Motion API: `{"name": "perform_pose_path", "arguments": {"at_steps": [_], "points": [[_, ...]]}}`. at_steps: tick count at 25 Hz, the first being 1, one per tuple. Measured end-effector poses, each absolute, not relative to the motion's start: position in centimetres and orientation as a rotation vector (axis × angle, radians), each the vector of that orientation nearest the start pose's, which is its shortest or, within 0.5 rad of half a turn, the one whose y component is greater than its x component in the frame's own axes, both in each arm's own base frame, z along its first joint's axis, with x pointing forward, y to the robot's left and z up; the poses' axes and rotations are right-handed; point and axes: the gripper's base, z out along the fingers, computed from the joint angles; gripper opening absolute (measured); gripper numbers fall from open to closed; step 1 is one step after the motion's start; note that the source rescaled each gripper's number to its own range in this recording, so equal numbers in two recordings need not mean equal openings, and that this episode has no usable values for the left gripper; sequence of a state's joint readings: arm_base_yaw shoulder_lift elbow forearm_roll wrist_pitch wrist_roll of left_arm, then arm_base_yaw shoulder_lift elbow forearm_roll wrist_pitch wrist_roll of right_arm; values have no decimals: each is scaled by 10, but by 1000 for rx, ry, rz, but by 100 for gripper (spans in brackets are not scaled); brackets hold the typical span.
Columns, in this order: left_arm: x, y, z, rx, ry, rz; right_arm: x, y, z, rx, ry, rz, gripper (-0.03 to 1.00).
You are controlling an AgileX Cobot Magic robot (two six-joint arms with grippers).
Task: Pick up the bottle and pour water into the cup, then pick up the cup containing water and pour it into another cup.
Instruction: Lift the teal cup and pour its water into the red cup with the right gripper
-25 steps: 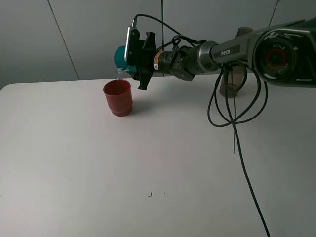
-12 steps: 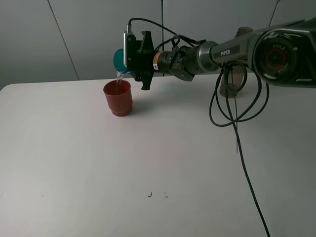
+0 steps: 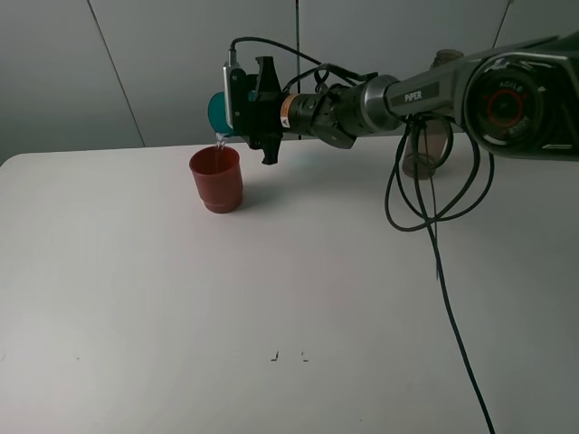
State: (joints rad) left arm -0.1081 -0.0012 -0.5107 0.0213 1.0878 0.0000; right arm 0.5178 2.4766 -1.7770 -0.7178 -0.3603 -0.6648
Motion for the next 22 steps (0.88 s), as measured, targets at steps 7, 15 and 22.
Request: {"name": "perform_pose_path", "arguments": {"at_steps": [7,15,22], "points": [[-7,3,278,110,2057,-41,465,290,112,-1652,957,-377,5],[-7,3,278,110,2057,-41,465,290,113,-1687,897,-426,5],[-7,3,278,110,2057,-41,465,290,113,-1717,841,-469,5]]}}
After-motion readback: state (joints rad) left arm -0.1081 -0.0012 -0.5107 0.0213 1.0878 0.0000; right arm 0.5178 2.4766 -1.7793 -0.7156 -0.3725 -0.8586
